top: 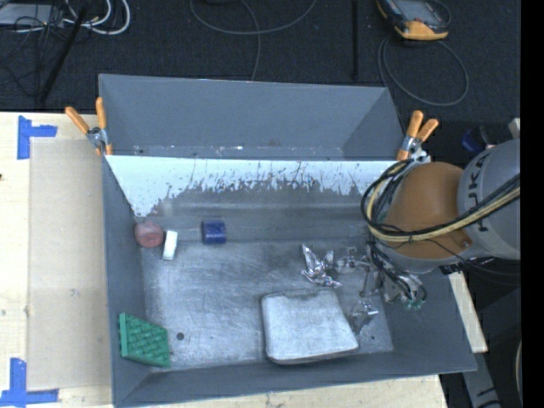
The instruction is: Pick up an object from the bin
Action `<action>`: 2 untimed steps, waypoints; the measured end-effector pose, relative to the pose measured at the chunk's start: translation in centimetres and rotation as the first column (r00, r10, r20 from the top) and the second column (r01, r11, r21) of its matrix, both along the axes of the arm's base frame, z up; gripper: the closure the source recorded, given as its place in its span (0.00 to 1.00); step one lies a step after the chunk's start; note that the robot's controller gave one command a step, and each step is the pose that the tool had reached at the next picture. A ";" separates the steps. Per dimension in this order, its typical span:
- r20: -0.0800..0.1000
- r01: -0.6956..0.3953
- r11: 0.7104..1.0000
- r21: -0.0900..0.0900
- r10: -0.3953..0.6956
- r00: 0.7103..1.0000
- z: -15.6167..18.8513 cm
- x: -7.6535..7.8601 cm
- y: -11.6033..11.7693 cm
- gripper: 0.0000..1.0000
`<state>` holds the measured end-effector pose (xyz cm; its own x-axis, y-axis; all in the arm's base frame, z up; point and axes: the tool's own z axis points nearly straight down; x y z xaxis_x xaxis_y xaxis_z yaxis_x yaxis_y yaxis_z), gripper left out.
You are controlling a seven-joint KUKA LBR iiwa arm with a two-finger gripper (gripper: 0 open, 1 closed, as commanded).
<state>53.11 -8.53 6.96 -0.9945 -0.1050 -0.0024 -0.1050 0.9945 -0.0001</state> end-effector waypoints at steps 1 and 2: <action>0.005 -0.019 1.000 0.002 0.019 1.000 0.5 5.2 4.6 0.00; -0.001 -0.019 1.000 0.000 0.019 1.000 0.7 5.0 4.4 1.00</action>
Offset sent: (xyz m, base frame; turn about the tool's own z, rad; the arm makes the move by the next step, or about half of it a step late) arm 0.0484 0.0430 0.0041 -0.0149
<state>58.11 -4.13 7.61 -0.9923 -0.1239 -0.0016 -0.1239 0.9923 -0.0003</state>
